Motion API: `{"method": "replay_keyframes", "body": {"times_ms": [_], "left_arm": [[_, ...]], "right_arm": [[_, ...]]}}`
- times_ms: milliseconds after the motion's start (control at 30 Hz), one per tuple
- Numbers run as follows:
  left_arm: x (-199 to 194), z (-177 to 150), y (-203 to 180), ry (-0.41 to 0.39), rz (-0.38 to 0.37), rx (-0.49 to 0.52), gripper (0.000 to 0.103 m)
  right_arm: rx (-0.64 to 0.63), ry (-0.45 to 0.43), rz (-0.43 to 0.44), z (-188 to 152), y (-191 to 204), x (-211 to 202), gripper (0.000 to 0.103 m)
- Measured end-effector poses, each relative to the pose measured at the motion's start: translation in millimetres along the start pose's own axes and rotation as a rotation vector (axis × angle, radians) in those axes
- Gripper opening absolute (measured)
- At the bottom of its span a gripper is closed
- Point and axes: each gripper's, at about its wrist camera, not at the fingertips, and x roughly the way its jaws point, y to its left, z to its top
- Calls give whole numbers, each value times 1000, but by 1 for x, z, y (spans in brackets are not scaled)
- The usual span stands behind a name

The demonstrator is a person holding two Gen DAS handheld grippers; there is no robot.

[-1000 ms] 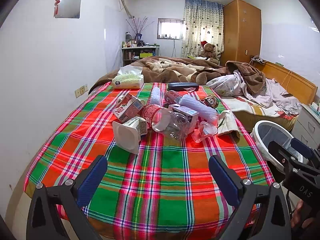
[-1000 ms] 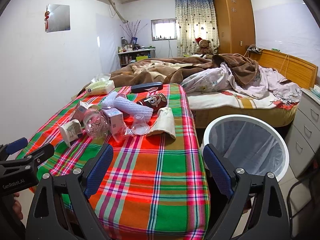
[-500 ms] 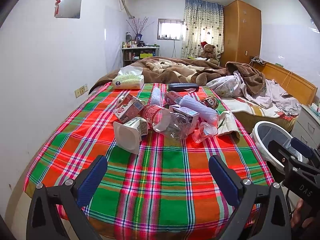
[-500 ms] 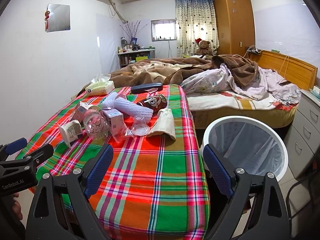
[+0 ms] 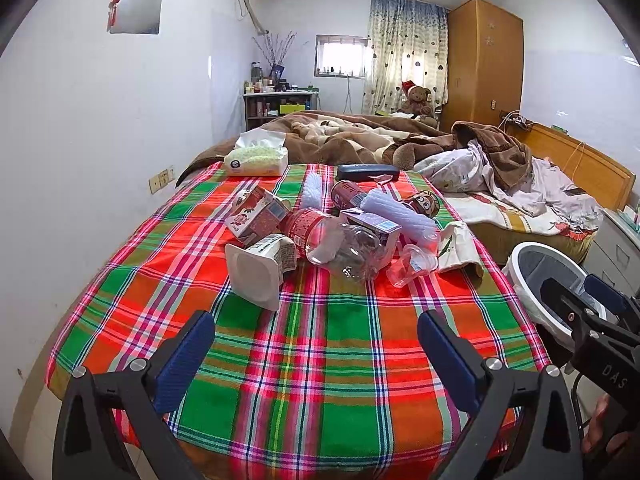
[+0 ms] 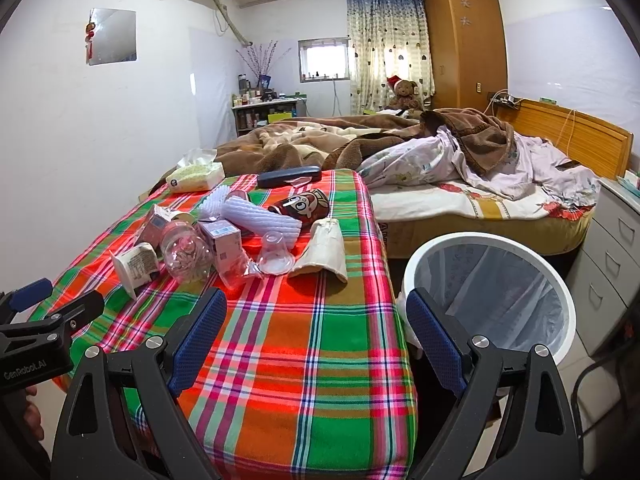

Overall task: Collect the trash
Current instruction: 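Grasp the white yogurt cup with the left tool while the right tool grasps a paper cup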

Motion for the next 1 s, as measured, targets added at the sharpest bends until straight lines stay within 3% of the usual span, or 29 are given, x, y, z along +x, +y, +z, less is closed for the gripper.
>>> {"method": "replay_keyframes", "body": {"times_ms": [400, 600, 767, 867, 1000], "left_arm": [[30, 10, 23, 38, -8, -34, 103], [61, 21, 57, 83, -66, -129, 103], [88, 35, 71, 96, 1, -84, 103], [105, 42, 76, 125, -4, -75, 103], [122, 43, 76, 153, -20, -52, 101]], "right_arm": [[5, 18, -12, 9, -4, 22, 93], [9, 45, -23, 20, -12, 53, 93], [24, 75, -34, 30, -16, 78, 93], [47, 105, -6, 32, -17, 89, 86], [31, 146, 29, 34, -11, 104, 85]]}}
